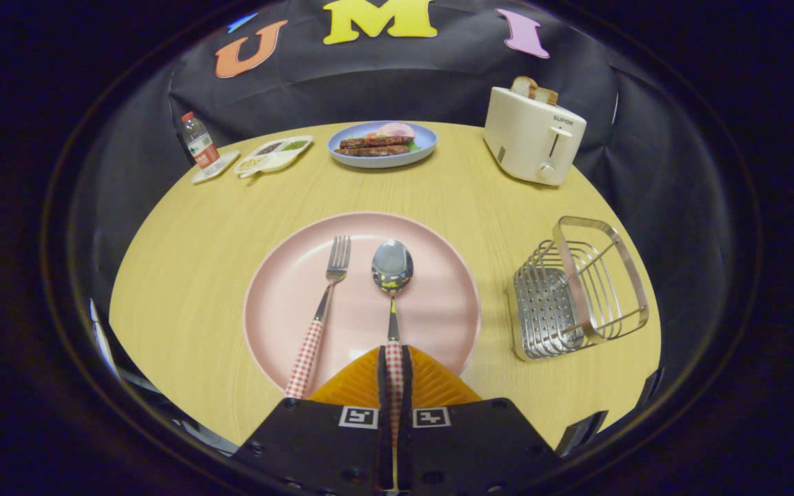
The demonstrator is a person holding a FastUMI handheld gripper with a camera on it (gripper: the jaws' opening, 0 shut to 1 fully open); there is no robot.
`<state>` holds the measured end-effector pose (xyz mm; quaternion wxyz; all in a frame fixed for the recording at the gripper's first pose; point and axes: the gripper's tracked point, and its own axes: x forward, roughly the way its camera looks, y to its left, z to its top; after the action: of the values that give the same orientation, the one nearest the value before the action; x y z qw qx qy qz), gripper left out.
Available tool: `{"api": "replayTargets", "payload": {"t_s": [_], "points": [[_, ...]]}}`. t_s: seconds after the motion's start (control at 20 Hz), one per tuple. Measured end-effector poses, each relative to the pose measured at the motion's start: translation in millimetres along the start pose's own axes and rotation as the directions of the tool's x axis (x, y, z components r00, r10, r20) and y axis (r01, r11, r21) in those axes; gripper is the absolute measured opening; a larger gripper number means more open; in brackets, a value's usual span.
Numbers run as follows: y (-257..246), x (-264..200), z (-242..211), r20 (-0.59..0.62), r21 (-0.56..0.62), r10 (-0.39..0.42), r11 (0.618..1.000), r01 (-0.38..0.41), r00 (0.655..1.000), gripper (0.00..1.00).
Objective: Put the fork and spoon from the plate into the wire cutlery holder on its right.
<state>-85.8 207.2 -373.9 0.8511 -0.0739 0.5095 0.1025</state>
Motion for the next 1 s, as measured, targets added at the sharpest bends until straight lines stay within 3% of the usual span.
{"api": "replayTargets", "payload": {"t_s": [0.4,0.75,1.0], "points": [[-19.7,-87.2,63.8,-0.035,0.106,0.098,0.99,-0.094,0.995,0.03],[-100.6,-133.5,78.6,-0.172,0.115,0.043,0.993,-0.023,0.984,0.03],[-129.5,-134.9,57.0,-0.354,0.115,0.034,0.993,0.007,0.934,0.03]]}}
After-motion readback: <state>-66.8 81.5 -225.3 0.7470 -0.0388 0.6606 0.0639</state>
